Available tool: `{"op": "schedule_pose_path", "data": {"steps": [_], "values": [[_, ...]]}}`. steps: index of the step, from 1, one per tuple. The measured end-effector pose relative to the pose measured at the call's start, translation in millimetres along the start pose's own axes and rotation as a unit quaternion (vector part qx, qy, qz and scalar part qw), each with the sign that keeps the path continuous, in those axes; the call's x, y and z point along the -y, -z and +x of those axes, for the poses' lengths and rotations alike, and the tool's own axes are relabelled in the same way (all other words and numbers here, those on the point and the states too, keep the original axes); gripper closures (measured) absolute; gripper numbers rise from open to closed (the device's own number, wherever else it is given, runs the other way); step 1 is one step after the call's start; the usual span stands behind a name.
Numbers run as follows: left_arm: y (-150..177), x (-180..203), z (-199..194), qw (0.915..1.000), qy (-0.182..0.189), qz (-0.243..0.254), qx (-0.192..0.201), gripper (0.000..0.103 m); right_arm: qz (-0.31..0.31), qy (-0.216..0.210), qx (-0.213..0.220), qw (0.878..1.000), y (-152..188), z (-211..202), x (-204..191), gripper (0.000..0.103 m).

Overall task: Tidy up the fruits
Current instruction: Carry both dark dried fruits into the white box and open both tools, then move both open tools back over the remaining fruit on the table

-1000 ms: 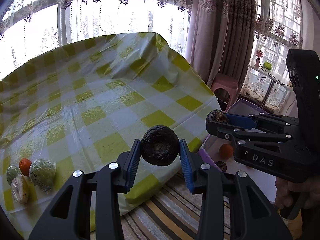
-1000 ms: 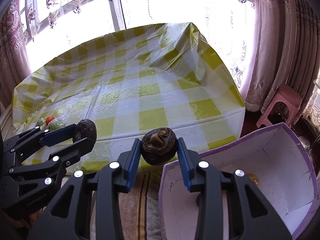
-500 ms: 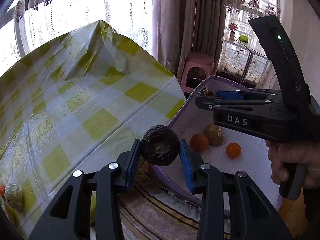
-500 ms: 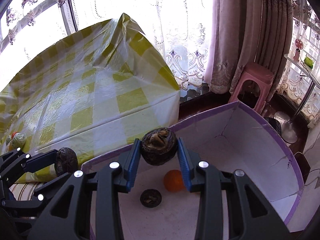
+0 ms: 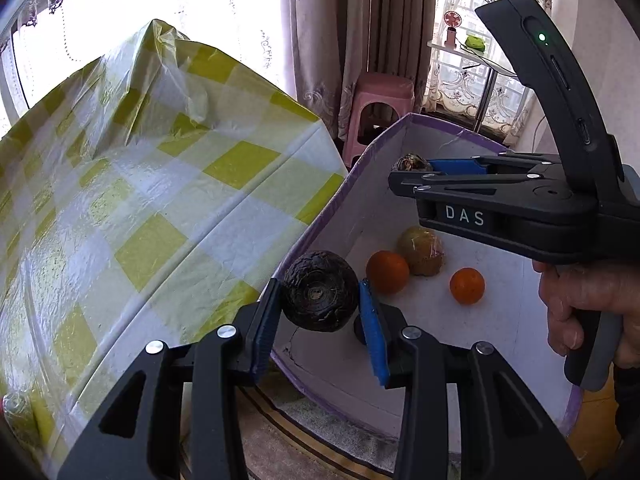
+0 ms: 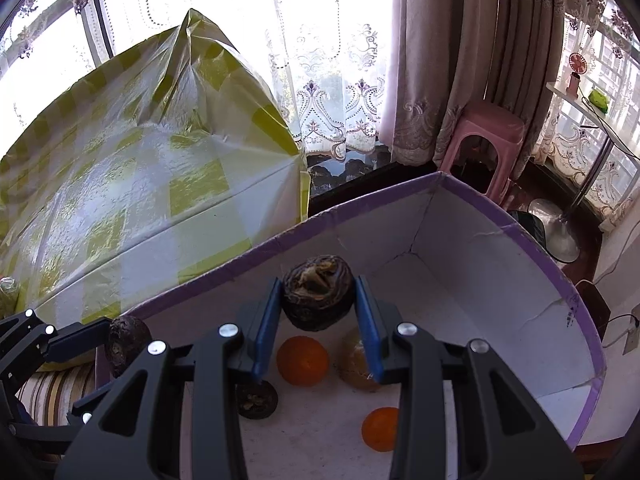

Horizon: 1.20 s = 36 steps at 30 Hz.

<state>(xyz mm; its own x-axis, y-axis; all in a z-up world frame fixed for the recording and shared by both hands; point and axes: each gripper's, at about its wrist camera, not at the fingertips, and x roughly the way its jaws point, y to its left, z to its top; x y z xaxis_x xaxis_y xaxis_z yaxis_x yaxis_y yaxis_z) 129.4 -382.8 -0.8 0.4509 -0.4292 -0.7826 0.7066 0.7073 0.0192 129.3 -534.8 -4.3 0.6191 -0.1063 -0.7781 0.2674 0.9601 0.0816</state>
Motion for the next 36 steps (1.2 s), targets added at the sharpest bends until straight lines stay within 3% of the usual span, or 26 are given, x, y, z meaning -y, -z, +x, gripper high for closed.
{"op": "schedule_pose_path", "data": {"steps": [3, 7, 11, 19, 23, 24, 26, 36], "values": [[-0.1, -2.3, -0.3, 1.0000, 0.001, -0.006, 0.001, 0.062, 0.001, 0.000, 0.003, 1.000, 0.1, -1.2, -0.6, 0.064], [0.1, -6.1, -1.4, 0.9999, 0.002, -0.015, 0.005, 0.053, -0.002, 0.001, 0.014, 1.000, -0.9, -7.1, -0.8, 0.052], [0.6, -8.3, -4.5, 0.9997, 0.002, -0.023, 0.011, 0.051, -0.006, 0.007, 0.026, 1.000, -3.6, -13.1, -3.4, 0.047], [2.7, -10.7, -12.2, 0.9993, -0.002, -0.031, 0.023, 0.051, -0.019, 0.031, 0.038, 0.999, -6.5, -22.1, -9.5, 0.047], [4.2, -18.0, -17.9, 0.9985, 0.003, -0.045, 0.030, 0.047, -0.012, 0.018, 0.049, 0.999, -7.8, -30.6, -8.0, 0.047], [5.0, -21.0, -20.3, 0.9981, 0.002, -0.051, 0.033, 0.040, -0.008, 0.012, 0.052, 0.999, -8.5, -32.8, -7.3, 0.047], [6.3, -28.5, -26.1, 0.9968, 0.009, -0.066, 0.044, 0.035, -0.005, 0.007, 0.056, 0.998, -9.9, -36.5, -7.3, 0.047], [17.9, -74.0, -57.2, 0.9882, -0.009, -0.133, 0.075, 0.035, -0.019, 0.000, 0.065, 0.998, -11.6, -50.6, -22.2, 0.047]]}}
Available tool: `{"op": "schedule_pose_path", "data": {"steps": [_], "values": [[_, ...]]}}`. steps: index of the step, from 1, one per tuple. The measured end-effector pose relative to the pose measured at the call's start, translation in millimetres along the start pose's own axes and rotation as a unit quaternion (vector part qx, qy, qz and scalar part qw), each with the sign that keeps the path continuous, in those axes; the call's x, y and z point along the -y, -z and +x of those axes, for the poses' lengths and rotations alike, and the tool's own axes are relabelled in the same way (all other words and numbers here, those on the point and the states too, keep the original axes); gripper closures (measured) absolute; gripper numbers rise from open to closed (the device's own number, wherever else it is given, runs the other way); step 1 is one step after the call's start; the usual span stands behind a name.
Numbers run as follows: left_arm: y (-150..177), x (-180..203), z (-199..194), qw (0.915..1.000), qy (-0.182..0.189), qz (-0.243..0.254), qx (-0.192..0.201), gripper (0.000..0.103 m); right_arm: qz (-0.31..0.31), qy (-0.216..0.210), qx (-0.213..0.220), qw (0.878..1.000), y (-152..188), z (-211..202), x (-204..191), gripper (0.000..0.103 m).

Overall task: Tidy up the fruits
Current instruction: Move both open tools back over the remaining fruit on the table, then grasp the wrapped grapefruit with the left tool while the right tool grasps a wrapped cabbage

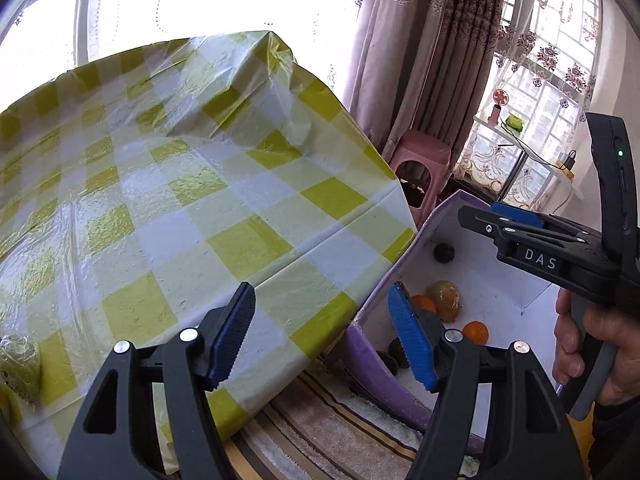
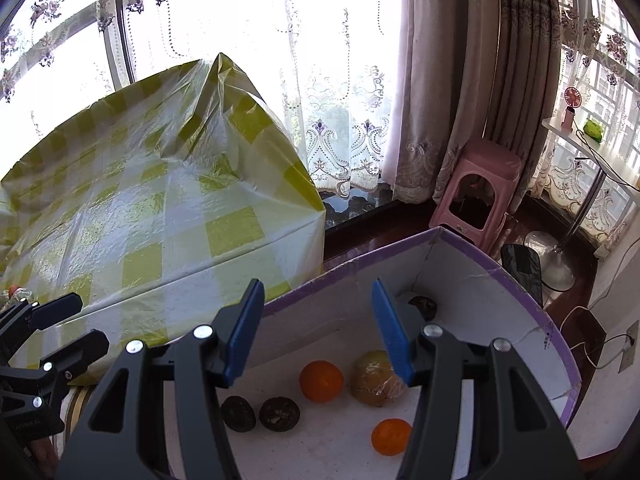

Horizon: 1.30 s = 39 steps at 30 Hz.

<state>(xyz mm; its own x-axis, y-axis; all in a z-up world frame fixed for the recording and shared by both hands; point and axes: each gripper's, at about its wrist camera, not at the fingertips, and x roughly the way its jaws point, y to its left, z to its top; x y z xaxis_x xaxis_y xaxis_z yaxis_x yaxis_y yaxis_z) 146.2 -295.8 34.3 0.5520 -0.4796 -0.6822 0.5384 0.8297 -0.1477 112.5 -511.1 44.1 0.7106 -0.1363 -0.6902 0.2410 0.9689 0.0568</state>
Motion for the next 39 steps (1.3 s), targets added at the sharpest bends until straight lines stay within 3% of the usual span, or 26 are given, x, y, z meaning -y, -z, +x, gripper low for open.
{"op": "schedule_pose_path", "data": {"steps": [9, 21, 31, 39], "values": [[12.0, -35.4, -31.6, 0.9987, -0.034, -0.032, 0.022, 0.035, -0.028, -0.033, -0.002, 0.999, 0.4, -5.0, -37.3, 0.047], [39.0, -106.9, -83.7, 0.9896, -0.080, -0.109, 0.048, 0.034, -0.097, -0.094, -0.010, 0.991, 12.8, -9.1, -125.8, 0.047], [73.6, -180.8, -140.7, 0.9690, -0.152, -0.183, 0.066, 0.024, -0.140, -0.152, -0.025, 0.978, 24.5, -13.0, -194.2, 0.047], [106.2, -228.3, -168.1, 0.9492, -0.200, -0.237, 0.056, 0.017, -0.169, -0.183, -0.039, 0.968, 34.4, -13.0, -244.8, 0.047]]}}
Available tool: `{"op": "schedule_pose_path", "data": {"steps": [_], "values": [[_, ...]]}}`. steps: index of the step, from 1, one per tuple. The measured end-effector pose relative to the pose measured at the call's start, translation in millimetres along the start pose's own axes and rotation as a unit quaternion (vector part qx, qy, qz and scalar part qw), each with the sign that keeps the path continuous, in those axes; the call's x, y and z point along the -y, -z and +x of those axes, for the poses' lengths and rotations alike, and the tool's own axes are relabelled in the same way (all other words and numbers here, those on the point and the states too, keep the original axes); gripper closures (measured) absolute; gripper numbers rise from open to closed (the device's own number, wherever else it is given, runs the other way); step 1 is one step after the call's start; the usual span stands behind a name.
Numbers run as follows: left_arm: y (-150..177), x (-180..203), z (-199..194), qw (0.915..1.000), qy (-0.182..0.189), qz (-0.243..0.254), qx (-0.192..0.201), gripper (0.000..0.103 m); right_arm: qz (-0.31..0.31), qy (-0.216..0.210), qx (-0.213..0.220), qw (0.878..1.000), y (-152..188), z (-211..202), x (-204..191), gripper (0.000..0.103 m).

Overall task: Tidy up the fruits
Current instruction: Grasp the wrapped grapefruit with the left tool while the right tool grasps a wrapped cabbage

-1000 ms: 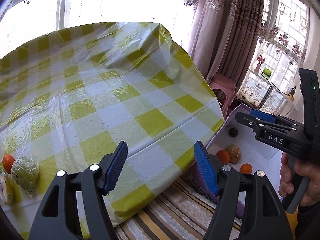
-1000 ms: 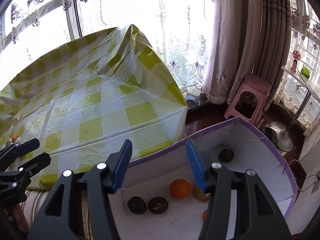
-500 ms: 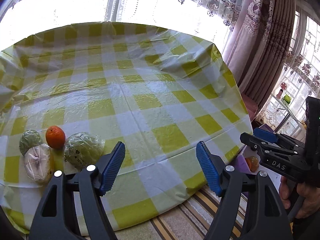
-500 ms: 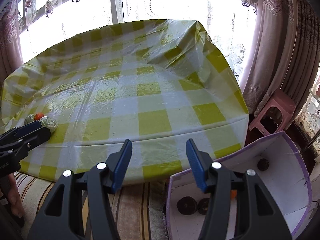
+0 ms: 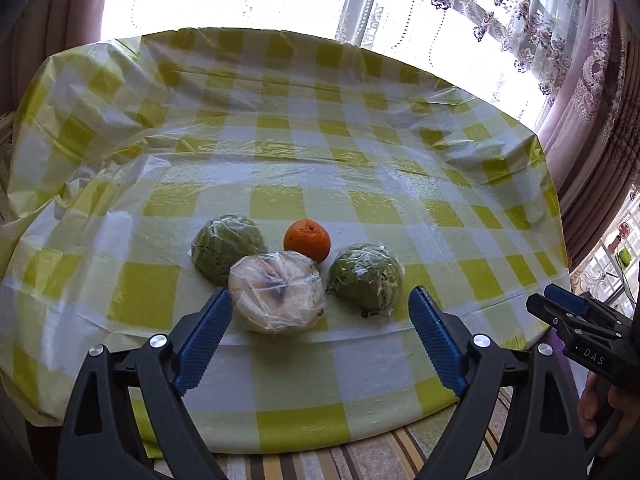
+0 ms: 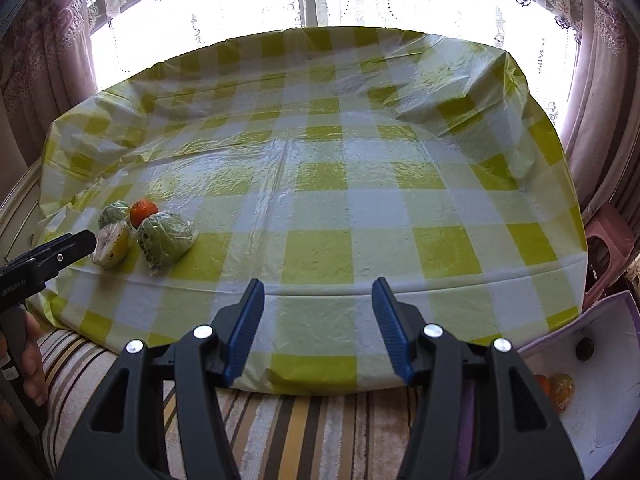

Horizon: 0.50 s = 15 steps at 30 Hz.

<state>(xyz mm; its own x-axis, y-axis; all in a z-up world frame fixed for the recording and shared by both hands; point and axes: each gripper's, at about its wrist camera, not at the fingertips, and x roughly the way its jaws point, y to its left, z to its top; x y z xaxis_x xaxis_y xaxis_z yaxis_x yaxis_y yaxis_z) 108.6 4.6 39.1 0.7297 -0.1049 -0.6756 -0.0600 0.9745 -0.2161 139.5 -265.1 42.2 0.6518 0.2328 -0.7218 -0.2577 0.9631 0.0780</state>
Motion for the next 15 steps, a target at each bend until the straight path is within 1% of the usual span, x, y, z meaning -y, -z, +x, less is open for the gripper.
{"op": "schedule_pose_path", "data": {"steps": [5, 10, 15], "values": [[0.2, -18.0, 8.9, 0.9996, -0.011, -0.016, -0.019, 0.016, -0.018, -0.021, -0.007, 1.000, -3.5, 9.7, -26.4, 0.047], [-0.5, -19.8, 27.8, 0.9985, -0.019, -0.016, -0.048, 0.016, -0.034, -0.040, -0.016, 0.998, -3.4, 20.7, -49.0, 0.047], [-4.6, -23.2, 38.8, 0.9982, -0.021, -0.019, -0.053, 0.018, -0.052, -0.056, -0.023, 0.997, -4.3, 30.2, -67.5, 0.047]]}}
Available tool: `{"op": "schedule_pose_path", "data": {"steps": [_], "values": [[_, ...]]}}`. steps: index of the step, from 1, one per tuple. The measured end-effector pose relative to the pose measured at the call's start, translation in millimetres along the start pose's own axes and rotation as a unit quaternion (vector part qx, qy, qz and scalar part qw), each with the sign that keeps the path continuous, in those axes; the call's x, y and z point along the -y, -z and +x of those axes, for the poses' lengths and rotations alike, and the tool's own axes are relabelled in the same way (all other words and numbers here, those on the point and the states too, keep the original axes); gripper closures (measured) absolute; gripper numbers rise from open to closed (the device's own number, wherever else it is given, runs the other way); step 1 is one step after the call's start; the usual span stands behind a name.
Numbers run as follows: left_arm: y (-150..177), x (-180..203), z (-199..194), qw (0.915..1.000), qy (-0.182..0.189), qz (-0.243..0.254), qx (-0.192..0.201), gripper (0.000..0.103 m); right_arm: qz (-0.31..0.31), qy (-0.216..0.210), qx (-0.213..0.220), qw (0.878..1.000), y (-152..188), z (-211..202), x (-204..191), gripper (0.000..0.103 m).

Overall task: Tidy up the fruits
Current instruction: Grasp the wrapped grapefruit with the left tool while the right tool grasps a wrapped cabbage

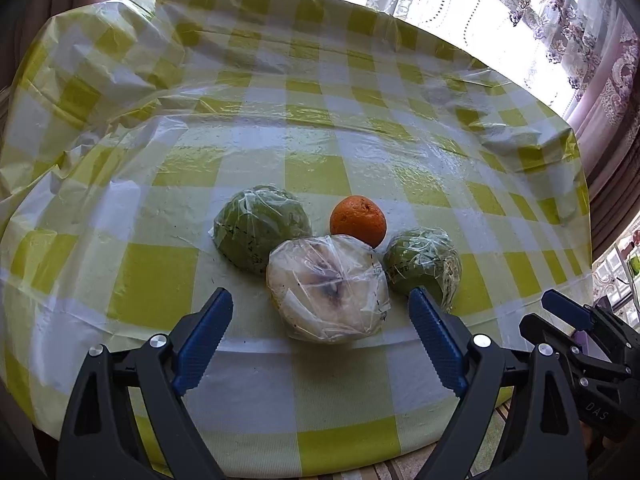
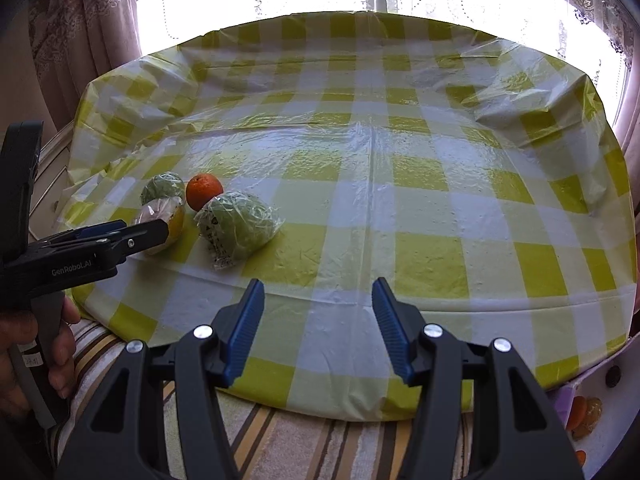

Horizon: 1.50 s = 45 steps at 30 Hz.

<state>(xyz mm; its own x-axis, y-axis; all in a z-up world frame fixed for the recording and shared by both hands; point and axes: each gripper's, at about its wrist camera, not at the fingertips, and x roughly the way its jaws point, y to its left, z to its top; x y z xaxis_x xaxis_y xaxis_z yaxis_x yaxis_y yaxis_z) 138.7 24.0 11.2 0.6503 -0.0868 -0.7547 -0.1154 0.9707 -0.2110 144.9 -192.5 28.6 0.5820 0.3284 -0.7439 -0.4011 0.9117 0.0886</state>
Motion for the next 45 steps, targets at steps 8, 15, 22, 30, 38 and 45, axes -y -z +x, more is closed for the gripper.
{"op": "schedule_pose_path", "data": {"steps": [8, 15, 22, 30, 38, 45], "values": [[-1.5, 4.7, 16.4, 0.9996, -0.014, 0.023, -0.012, 0.037, -0.020, -0.024, -0.005, 1.000, -8.4, 15.0, -19.2, 0.045], [3.8, 2.9, 12.4, 0.9996, -0.015, 0.022, 0.008, 0.044, -0.039, -0.040, -0.006, 0.998, -14.5, 24.6, -33.3, 0.037], [5.7, -9.2, 0.1, 0.9988, -0.024, -0.007, 0.041, 0.045, -0.055, -0.049, -0.005, 0.997, -23.3, 35.7, -48.4, 0.033], [6.3, -18.4, -6.0, 0.9978, -0.023, -0.027, 0.056, 0.045, -0.063, -0.056, -0.007, 0.996, -37.5, 53.7, -56.1, 0.029], [6.9, -30.6, -10.1, 0.9963, -0.021, -0.051, 0.066, 0.046, -0.061, -0.044, -0.017, 0.997, -46.2, 72.4, -58.7, 0.028], [8.0, -31.0, -14.1, 0.9955, -0.021, -0.052, 0.075, 0.046, -0.072, -0.031, -0.024, 0.997, -48.5, 82.1, -65.6, 0.028]]}}
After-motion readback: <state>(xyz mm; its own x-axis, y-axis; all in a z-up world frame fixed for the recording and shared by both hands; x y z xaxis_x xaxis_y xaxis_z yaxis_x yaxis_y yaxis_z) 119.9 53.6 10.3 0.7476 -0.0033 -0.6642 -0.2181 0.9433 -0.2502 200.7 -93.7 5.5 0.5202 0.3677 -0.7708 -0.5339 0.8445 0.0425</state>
